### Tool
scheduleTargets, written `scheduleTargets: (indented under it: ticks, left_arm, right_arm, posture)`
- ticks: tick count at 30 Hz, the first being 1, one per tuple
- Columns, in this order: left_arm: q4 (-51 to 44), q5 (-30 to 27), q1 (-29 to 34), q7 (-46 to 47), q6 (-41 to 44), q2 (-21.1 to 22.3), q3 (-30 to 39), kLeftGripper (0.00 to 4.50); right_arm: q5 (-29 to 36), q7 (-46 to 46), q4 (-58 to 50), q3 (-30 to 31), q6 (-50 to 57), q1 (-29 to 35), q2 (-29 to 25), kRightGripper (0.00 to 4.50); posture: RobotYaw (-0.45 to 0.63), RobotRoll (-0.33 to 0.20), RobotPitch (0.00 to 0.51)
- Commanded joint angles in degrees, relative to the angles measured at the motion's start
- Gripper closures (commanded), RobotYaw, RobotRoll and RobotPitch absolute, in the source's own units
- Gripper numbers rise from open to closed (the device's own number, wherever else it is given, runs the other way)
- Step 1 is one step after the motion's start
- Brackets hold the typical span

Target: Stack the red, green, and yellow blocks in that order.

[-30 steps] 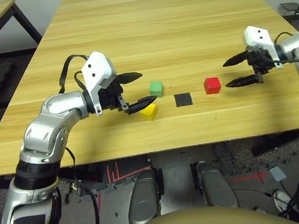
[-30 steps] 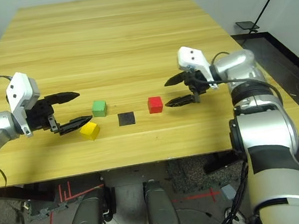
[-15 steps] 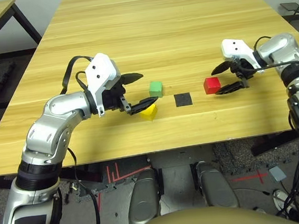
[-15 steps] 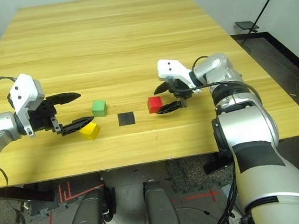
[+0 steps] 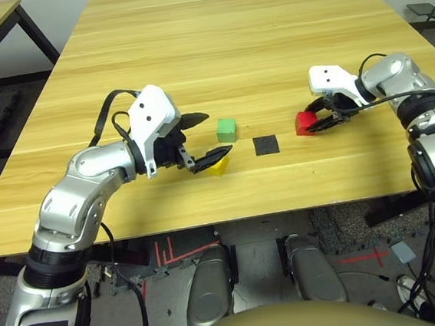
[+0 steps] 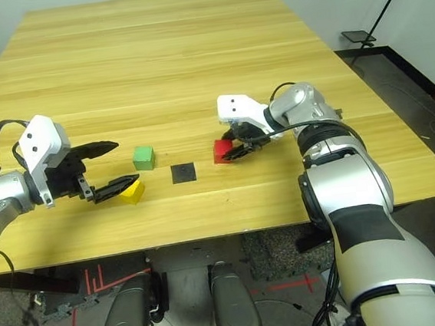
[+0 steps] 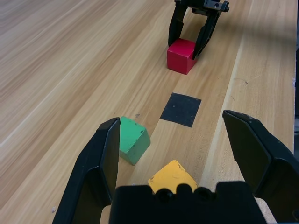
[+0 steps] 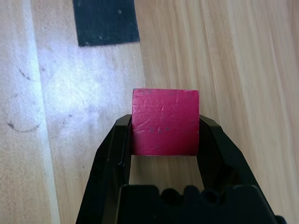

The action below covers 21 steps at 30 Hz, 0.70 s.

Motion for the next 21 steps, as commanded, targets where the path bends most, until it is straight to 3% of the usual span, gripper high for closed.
scheduleTargets:
  ticks: [1,7,13,21]
  left_arm:
    - [-1.1,-0.5,-0.3,0.4,1.2,0.1,0.4,0.00]
    - [0.7,0.8,-3.0,0.3,0.5,-0.6,-1.5,0.00]
    - [2.8,2.6,-5.8,1.4,0.6,-2.3,-3.0,0.00]
    - [2.0,2.9,-5.0,2.8,1.3,-3.0,-2.4,0.00]
  right_arm:
    - [2.6,4.6,-2.6,-1.4,2.5,-2.8,1.6,2.46]
    - [4.6,10.1,-11.9,0.0,9.0,0.1,4.8,2.46]
    - [3.6,8.1,-21.3,3.7,13.0,5.3,5.8,2.46]
    - [3.9,5.9,-25.1,6.3,14.1,7.7,5.4,2.46]
  posture:
    - [0.51,-0.122,0.102]
    - [0.50,-0.133,0.105]
    - [0.52,-0.138,0.111]
    - [0.54,-0.144,0.119]
